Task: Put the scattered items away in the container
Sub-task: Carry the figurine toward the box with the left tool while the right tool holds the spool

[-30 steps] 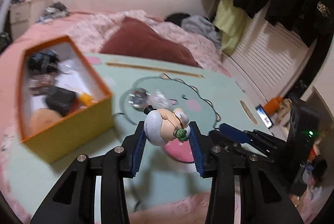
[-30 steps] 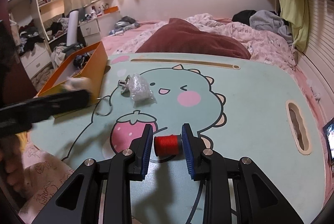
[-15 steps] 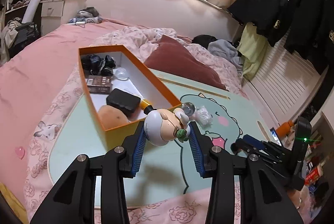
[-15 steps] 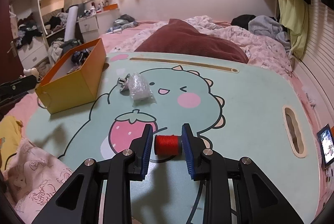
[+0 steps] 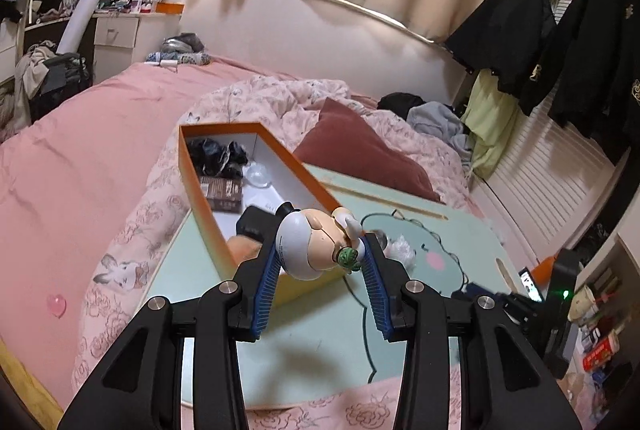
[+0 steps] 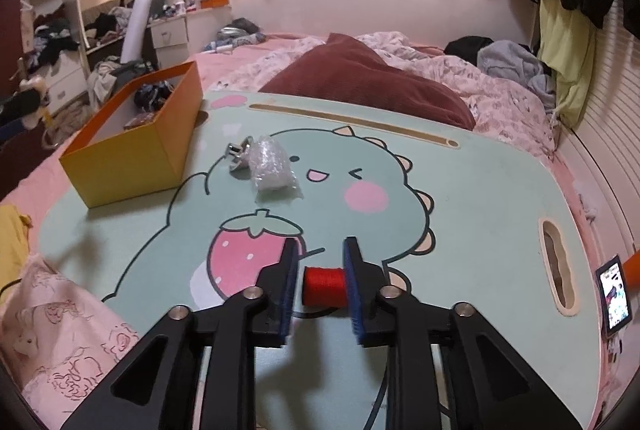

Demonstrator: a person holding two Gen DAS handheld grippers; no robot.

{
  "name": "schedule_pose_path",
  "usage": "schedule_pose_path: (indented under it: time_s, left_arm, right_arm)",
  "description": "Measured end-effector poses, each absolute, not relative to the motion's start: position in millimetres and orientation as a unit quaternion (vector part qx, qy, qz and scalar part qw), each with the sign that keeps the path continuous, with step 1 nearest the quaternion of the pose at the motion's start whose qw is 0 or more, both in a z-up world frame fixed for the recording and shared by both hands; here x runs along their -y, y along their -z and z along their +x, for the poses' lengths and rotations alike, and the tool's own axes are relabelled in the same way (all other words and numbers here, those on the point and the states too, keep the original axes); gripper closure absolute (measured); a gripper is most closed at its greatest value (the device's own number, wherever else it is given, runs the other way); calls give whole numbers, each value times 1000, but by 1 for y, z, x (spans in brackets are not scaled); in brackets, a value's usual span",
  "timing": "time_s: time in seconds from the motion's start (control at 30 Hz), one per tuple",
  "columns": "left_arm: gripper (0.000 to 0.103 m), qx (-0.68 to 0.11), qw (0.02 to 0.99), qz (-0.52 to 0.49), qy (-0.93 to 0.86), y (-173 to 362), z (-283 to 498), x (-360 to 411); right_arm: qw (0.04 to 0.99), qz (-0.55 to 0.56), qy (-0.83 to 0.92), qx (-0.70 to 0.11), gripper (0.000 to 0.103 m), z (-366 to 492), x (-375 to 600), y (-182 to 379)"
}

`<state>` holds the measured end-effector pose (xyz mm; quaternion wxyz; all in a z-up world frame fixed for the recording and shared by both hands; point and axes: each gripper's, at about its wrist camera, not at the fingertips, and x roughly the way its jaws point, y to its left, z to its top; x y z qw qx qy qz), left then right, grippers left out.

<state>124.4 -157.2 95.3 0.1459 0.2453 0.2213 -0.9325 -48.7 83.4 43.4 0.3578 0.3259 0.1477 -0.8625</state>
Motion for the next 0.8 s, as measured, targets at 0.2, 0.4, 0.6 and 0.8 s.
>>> schedule_pose_path:
  time_s: [0.2,0.4,0.6,0.8]
  left_arm:
    - [61,-218,133,253,933,-91,120,150]
    - [61,-216,127,259,933,-88,119,145]
    - [61,-217,127,265,931,-83,118,142]
    - [61,-214,123,270,931,-82,116,139]
  right_arm:
    - [346,329,864,-158,39,-50,-82,-40]
    - [336,341,862,-166,27,-53,-80,-36]
    - [344,378,844,-160,30,-64,-77,-25]
    - [348,373,845,-161,41,-61,-78,-26]
